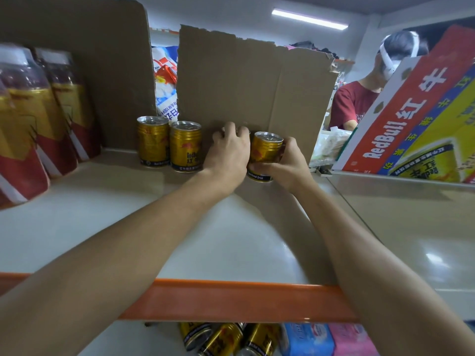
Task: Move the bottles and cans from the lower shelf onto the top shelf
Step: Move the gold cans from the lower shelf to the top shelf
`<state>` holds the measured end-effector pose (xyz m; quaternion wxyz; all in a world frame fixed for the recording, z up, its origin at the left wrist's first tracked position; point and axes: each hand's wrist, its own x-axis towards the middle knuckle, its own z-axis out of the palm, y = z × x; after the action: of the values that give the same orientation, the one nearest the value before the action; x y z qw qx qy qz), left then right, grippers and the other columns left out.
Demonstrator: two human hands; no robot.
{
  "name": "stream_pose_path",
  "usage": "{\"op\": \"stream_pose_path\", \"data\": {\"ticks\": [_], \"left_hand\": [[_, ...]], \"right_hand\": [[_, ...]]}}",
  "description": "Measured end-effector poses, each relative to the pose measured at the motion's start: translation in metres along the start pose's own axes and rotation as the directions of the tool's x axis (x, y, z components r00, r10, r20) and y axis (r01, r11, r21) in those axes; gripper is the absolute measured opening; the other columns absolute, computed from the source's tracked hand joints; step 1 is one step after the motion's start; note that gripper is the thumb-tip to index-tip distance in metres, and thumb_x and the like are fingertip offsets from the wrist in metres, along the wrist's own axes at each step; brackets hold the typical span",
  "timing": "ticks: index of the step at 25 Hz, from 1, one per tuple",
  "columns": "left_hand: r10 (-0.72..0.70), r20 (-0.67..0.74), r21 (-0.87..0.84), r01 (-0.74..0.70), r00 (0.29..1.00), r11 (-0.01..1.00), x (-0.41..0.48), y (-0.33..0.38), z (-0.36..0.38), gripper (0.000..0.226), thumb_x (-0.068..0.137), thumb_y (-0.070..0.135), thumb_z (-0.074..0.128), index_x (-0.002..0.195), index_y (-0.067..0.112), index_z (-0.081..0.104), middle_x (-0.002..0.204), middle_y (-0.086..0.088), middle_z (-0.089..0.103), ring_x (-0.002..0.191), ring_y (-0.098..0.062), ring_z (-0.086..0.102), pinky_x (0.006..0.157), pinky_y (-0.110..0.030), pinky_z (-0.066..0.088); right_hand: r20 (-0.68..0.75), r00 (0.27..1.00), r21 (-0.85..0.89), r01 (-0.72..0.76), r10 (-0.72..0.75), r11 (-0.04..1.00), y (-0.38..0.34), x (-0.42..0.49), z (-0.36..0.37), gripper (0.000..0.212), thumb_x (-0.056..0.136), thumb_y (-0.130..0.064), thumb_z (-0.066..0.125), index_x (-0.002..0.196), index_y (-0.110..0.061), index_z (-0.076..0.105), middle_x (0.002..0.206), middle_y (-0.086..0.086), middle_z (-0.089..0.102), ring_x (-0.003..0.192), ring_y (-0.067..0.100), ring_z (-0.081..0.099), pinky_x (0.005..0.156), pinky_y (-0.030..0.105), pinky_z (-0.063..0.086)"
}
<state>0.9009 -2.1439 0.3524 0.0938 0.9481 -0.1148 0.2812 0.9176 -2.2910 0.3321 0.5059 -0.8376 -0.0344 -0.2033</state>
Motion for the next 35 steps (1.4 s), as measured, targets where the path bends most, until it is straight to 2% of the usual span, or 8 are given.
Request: {"op": "stream_pose_path", "data": {"ticks": [6,15,20,24,26,29,32,35], "left_hand": [[0.046,-0.042,0.102,-0.041,0.998,0.994,0.006,-0.01,0.001,0.048,0.087,0.009,0.065,0.131,0.009,0.045,0.131,-0.015,0.051,0.127,-0.034,0.043,0.098,-0.042,0.042],[0.163,0.063,0.145,-0.171,0.985,0.975,0.003,-0.027,-0.014,0.073,0.09,0.045,0.058,0.149,0.013,0.029,0.156,-0.01,0.032,0.148,-0.031,0.018,0.12,-0.046,0.016],[0.337,0.17,0.249,-0.371,0.926,0.895,-0.008,-0.056,-0.052,0.061,0.097,0.051,0.045,0.144,0.012,0.042,0.158,-0.007,0.031,0.15,-0.028,0.013,0.122,-0.049,0.008],[0.352,0.296,0.143,-0.406,0.888,0.903,-0.024,-0.069,-0.066,0.049,0.103,0.044,0.034,0.133,0.009,0.051,0.156,-0.009,0.035,0.148,-0.031,0.019,0.12,-0.049,0.014],[0.348,0.327,0.052,-0.384,0.879,0.922,-0.038,-0.076,-0.072,0.043,0.103,0.04,0.033,0.122,0.008,0.055,0.141,-0.012,0.05,0.139,-0.034,0.036,0.114,-0.05,0.03],[0.28,0.314,-0.068,-0.273,0.907,0.96,-0.061,-0.085,-0.089,0.04,0.101,0.04,0.04,0.123,0.01,0.055,0.125,-0.014,0.06,0.117,-0.034,0.055,0.095,-0.048,0.048],[0.265,0.317,-0.052,-0.262,0.911,0.964,-0.085,-0.091,-0.111,0.039,0.101,0.039,0.04,0.125,0.012,0.055,0.124,-0.015,0.061,0.112,-0.034,0.057,0.092,-0.048,0.05],[0.26,0.314,-0.044,-0.259,0.913,0.965,-0.117,-0.096,-0.128,0.035,0.101,0.037,0.038,0.115,0.011,0.057,0.116,-0.014,0.063,0.105,-0.033,0.058,0.088,-0.048,0.05]], "right_hand": [[-0.02,0.999,-0.056,0.039,-0.04,0.998,-0.001,-0.002,0.003,0.066,0.062,-0.011,0.09,0.112,-0.013,0.046,0.112,0.005,0.064,0.098,0.017,0.063,0.071,0.018,0.048],[0.037,0.998,-0.299,0.054,-0.046,0.953,-0.017,-0.018,-0.009,0.071,0.067,-0.033,0.088,0.117,-0.012,0.043,0.114,0.003,0.061,0.098,0.017,0.061,0.075,0.028,0.047],[0.044,0.998,-0.659,-0.005,0.045,0.752,-0.042,-0.045,-0.026,0.055,0.085,-0.037,0.067,0.123,-0.007,0.041,0.12,0.013,0.059,0.108,0.033,0.059,0.082,0.041,0.051],[0.055,0.997,-0.785,0.009,0.056,0.62,-0.059,-0.075,-0.029,0.027,0.096,-0.023,0.045,0.115,-0.003,0.046,0.12,0.019,0.058,0.106,0.036,0.057,0.08,0.041,0.048],[0.071,0.995,-0.812,0.016,0.073,0.583,-0.07,-0.093,-0.025,0.025,0.097,-0.018,0.041,0.114,-0.002,0.047,0.12,0.02,0.057,0.107,0.038,0.056,0.076,0.038,0.044],[0.101,0.989,-0.857,0.031,0.108,0.514,-0.091,-0.124,-0.022,0.02,0.093,-0.009,0.045,0.111,-0.002,0.049,0.116,0.019,0.058,0.096,0.034,0.055,0.069,0.035,0.039],[0.115,0.988,-0.871,0.049,0.107,0.488,-0.109,-0.153,-0.022,0.012,0.087,-0.004,0.048,0.099,-0.006,0.047,0.11,0.018,0.06,0.084,0.03,0.051,0.064,0.034,0.039],[0.132,0.99,-0.875,0.098,0.039,0.474,-0.12,-0.186,-0.024,0.012,0.084,-0.002,0.051,0.096,-0.005,0.05,0.111,0.02,0.061,0.092,0.035,0.058,0.065,0.032,0.039]]}}
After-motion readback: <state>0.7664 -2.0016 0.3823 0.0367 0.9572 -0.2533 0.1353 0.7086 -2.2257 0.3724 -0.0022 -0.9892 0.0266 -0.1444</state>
